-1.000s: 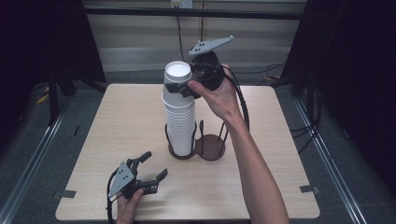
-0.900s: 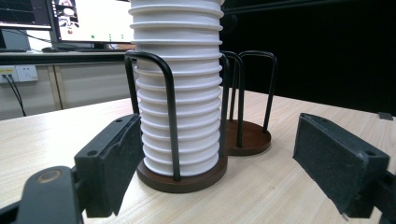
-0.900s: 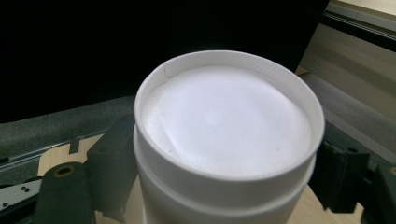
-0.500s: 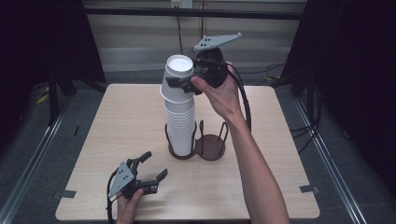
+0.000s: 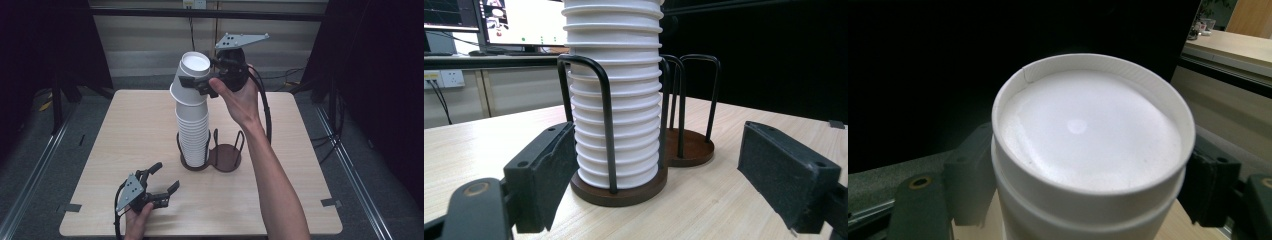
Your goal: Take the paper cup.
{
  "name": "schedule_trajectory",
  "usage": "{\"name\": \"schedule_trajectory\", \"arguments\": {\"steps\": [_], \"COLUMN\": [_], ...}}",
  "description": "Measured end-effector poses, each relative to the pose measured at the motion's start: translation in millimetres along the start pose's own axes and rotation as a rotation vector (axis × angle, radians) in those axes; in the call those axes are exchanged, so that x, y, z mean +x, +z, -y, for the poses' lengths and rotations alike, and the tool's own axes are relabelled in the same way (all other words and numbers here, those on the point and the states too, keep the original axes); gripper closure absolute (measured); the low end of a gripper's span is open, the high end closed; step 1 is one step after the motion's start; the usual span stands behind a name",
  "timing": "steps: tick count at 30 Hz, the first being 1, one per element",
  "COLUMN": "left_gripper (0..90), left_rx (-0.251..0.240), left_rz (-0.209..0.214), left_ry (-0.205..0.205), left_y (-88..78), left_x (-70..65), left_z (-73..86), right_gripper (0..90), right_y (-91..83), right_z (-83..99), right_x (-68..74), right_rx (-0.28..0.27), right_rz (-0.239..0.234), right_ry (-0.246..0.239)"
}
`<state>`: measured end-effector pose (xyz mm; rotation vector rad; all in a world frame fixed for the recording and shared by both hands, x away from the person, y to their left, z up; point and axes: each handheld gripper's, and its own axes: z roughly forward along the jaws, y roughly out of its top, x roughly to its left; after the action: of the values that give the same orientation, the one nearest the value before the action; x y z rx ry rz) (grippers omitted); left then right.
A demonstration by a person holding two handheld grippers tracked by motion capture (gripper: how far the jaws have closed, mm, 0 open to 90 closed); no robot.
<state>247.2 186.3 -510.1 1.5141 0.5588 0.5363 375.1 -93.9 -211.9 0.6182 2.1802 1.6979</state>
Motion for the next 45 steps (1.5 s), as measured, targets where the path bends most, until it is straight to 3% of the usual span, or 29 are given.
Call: {"name": "schedule_trajectory", "arguments": {"steps": [17,25,35,45], "left_gripper": [15.7,15.7,15.7,15.6], "left_rx": [0.001,0.001,0.001,0.000], "left_rz": [0.001,0.001,0.001,0.000], "left_ry": [-0.002,-0.002,-0.002,0.001], "left_y": [0.0,0.0,0.0,0.1], "left_x": [-0.1,-0.1,-0.1,0.0], "left_z": [0.0,0.0,0.0,0.0], "right_gripper": [22.5,22.6,22.6,22.6], "right_y": [-18.1,-35.3,-52.7,-85.9], "right_z": [-5.4,-6.5,-3.0,14.9], "right_x": [0.0,1.1,4.7,5.0], "right_rx": [-0.100,-0.149,-0.161,-0.160], "right_rz": [0.001,0.008,0.014,0.047], "right_ry": [0.022,0.029,0.020,0.022]}}
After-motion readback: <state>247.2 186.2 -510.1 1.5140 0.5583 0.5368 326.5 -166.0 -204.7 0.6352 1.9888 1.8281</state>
